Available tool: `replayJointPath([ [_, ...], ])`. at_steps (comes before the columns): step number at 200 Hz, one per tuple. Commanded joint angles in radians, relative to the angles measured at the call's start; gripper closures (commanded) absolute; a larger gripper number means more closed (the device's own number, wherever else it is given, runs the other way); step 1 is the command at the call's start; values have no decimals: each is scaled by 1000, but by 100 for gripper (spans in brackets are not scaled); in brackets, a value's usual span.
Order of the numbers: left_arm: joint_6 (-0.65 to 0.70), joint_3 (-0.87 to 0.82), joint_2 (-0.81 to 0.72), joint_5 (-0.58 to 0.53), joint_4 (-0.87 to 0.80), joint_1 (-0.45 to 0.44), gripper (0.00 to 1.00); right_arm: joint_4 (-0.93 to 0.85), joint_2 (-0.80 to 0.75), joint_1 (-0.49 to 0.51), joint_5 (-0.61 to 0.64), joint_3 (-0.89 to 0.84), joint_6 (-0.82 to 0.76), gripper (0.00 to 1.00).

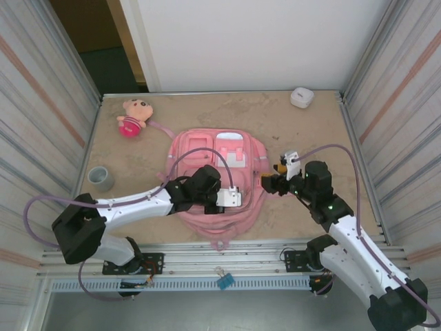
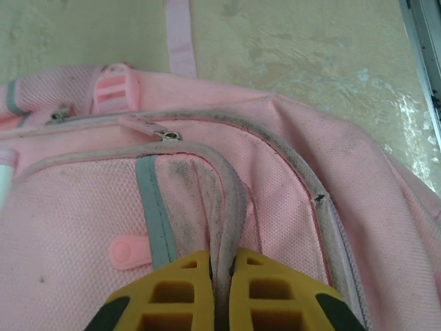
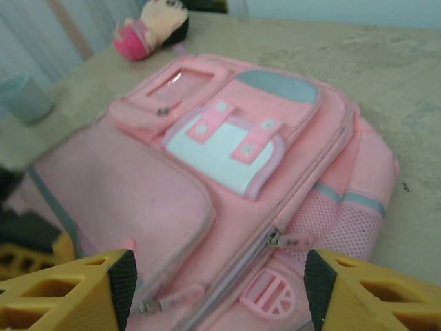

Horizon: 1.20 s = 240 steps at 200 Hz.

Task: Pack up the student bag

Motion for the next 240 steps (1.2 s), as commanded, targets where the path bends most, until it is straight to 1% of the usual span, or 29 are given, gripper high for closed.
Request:
replayJointPath([
  [1,8,-112,-106,102,138,38,100,29,17,11,-95,-18,-199,35],
  [16,-56,-237,-168,233,344,108,100,47,56,21,-147,-23,-252,38],
  [32,-94,-301,-216,351,437,179,100,64,93,65,-197,-36,-345,39],
  [54,-65,-320,-253,398,418,223,100,41,157,139,-224,-31,-486,40],
  [74,-47,-324,-268,442,401,255,100,62,224,157,-284,-23,-536,38],
  [88,-38,-320,-273,471,389,266,100,115,267,159,-311,-20,-541,38],
  [93,-34,-319,-275,475,382,266,100,136,270,159,-310,-21,-541,38],
  [103,-30,-317,-275,480,373,267,100,166,329,162,-307,-14,-549,38],
  [121,-30,-320,-276,487,373,267,100,183,395,162,-314,18,-572,38],
  [149,-33,-322,-279,496,373,267,100,175,497,168,-364,91,-587,38],
  [168,-26,-319,-281,489,364,267,100,143,546,182,-395,126,-595,41],
  [201,-12,-314,-279,480,342,267,100,90,561,181,-471,152,-584,48],
  [240,-10,-313,-269,477,344,267,100,35,533,163,-526,179,-555,45],
])
